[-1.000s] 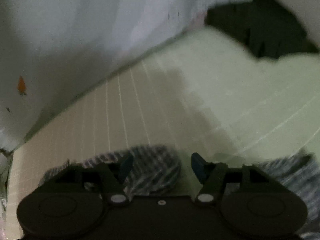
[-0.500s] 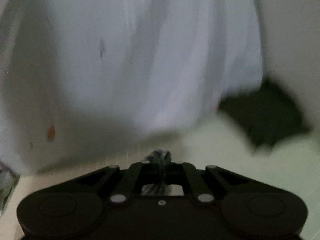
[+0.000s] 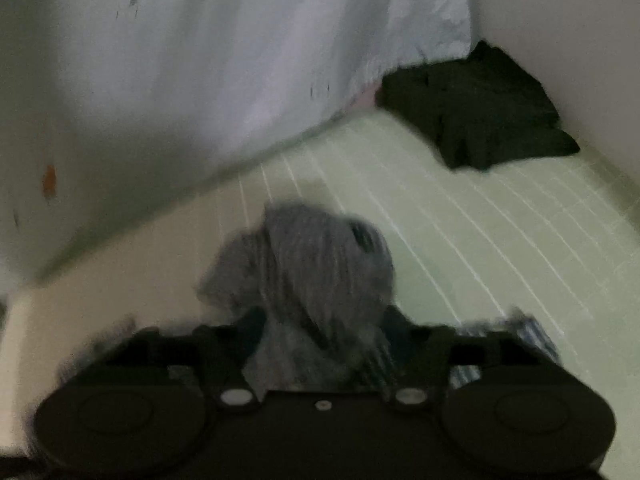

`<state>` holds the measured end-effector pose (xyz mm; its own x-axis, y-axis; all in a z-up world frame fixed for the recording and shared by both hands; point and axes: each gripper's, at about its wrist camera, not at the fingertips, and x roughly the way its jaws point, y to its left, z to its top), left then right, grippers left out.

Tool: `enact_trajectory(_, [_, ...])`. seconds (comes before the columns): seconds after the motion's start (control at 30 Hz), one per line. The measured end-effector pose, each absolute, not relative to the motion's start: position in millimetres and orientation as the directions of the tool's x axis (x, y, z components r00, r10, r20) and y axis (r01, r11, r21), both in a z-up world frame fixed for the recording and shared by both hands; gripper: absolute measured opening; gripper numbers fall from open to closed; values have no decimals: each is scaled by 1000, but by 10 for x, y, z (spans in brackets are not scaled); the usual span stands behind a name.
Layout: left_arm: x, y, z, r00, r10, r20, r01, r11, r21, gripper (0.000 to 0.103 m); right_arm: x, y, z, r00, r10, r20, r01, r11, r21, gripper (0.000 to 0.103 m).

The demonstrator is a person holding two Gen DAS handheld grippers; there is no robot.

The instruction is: Fold clothes

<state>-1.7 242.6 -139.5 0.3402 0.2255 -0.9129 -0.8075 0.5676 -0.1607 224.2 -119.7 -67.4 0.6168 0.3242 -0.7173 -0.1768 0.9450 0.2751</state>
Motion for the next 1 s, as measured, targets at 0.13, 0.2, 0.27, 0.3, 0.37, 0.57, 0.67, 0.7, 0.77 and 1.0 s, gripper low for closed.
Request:
enact_trajectory(0.13, [-9,2440,-1389,335,219,-916,-808,567,-160,18,2663,-1099,-868,597,283,-751,-108,956,274,81])
enact_trajectory(0.2, [8,2467,-1382,332,208,-920,-808,565,-164,14,2862,-1029,-995,561,265,-784,-96,962,256,74])
enact_trajectory(0.27, [36,2501,-1369,330,197,-923,-810,562,-169,8,2974,-997,-1084,526,295,-798,-110,954,280,22])
enact_trajectory(0.3, [75,2529,-1329,333,203,-921,-808,565,-168,6,3007,-993,-1057,524,318,-790,-132,947,294,8])
enact_trajectory(0.37, [187,2596,-1197,352,235,-906,-797,583,-158,5,3054,-988,-958,544,348,-763,-183,937,297,2])
enact_trajectory(0.57, [822,2868,-497,590,296,-751,-681,682,-267,6,3114,-1375,-211,809,223,-544,-160,974,161,1])
enact_trajectory(0.67, [1198,2847,-171,668,341,-661,-628,734,-257,26,2971,-1451,-267,810,178,-559,-122,983,136,2])
enact_trajectory(0.7, [1288,2818,-106,669,365,-647,-628,743,-230,34,2923,-1476,-286,810,163,-563,-109,986,127,3])
enact_trajectory(0.77, [1340,2769,-93,661,381,-647,-631,749,-202,47,2827,-1527,-324,809,132,-573,-84,990,110,14])
enact_trajectory(1.0, [663,2591,-679,458,374,-806,-720,689,-89,60,2492,-1705,-455,800,25,-600,4,999,48,79])
